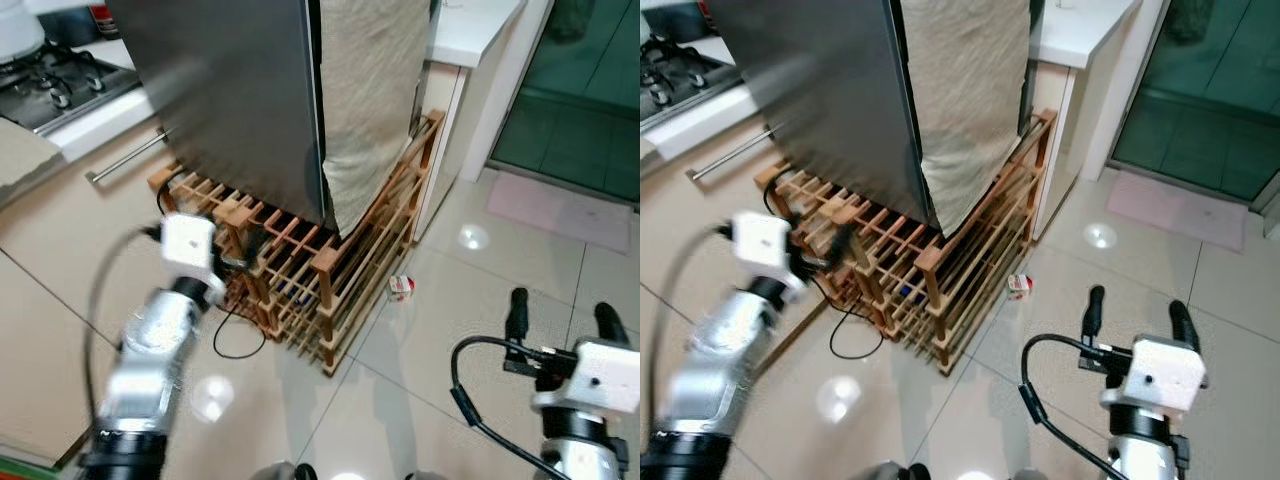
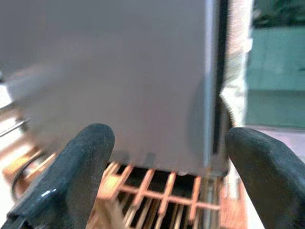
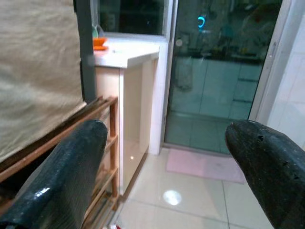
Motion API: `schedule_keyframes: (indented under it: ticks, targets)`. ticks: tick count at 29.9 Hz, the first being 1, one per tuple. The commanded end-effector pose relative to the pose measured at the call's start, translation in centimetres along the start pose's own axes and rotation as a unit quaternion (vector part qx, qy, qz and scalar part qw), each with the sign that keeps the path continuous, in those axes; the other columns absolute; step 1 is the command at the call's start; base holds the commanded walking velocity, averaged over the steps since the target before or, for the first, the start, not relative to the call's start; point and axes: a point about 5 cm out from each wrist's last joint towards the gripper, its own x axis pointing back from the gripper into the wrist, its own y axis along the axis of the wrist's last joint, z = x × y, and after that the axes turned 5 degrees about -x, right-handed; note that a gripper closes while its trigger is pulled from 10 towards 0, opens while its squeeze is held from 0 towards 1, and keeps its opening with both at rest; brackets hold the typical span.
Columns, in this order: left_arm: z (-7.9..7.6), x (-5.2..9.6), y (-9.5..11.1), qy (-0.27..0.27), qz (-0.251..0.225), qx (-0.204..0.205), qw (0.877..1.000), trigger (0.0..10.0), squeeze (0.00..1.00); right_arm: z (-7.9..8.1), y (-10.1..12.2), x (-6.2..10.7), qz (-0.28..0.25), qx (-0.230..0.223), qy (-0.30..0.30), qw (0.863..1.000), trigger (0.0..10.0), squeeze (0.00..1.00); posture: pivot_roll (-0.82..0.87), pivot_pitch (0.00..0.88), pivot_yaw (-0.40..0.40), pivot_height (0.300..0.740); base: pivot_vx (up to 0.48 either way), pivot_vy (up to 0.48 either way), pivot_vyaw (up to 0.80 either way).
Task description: Restocking fridge
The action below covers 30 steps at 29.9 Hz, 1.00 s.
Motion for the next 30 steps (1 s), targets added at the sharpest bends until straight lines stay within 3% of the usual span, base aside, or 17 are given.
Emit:
schedule_keyframes:
  ticks: [1, 6, 12, 22, 26, 27, 30]
  targets:
    - [-1.1, 0.2, -0.7, -0.026, 0.015, -0.003, 1.000, 10.0, 0.00, -0.2, 0.0, 0.1, 0.010, -0.014, -0.012, 1.000, 10.0, 0.00, -0.13, 0.049, 0.077, 0.740, 0.000, 0.000, 0.00]
    - [-2.7, 0.2, 1.5, -0.045, -0.021, 0.040, 0.998, 10.0, 0.00, 1.2, 0.7, -0.5, -0.013, -0.006, 0.018, 1.000, 10.0, 0.00, -0.14, 0.048, 0.069, 0.740, 0.213, 0.000, 0.00]
    - [-3.3, -0.4, 2.9, -0.034, -0.046, 0.051, 0.997, 10.0, 0.00, 0.9, 0.6, -1.4, -0.022, 0.011, 0.022, 0.999, 10.0, 0.00, -0.13, 0.025, 0.068, 0.740, 0.480, 0.000, 0.00]
    - [-3.3, -0.9, 2.8, -0.024, -0.035, 0.052, 0.998, 10.0, 0.00, 0.5, -0.1, -2.2, -0.016, 0.012, 0.021, 1.000, 10.0, 0.00, -0.13, 0.022, 0.067, 0.740, 0.470, 0.000, 0.00]
    - [-3.0, -1.6, 2.4, -0.006, -0.017, 0.056, 0.998, 10.0, 0.00, 0.7, -0.4, -2.4, -0.012, 0.011, 0.029, 0.999, 10.0, 0.00, -0.13, 0.023, 0.068, 0.740, 0.000, 0.000, 0.00]
    - [-3.1, -1.8, 2.4, -0.008, -0.014, 0.039, 0.999, 10.0, 0.00, 0.8, -0.5, -2.4, -0.011, 0.011, 0.032, 0.999, 10.0, 0.00, -0.13, 0.025, 0.070, 0.740, 0.000, 0.000, 0.00]
    - [-3.7, -2.0, 2.5, -0.026, -0.014, 0.035, 0.999, 10.0, 0.00, 1.0, -0.5, -2.5, -0.010, 0.010, 0.033, 0.999, 10.0, 0.00, -0.13, 0.029, 0.072, 0.740, 0.000, 0.000, 0.00]
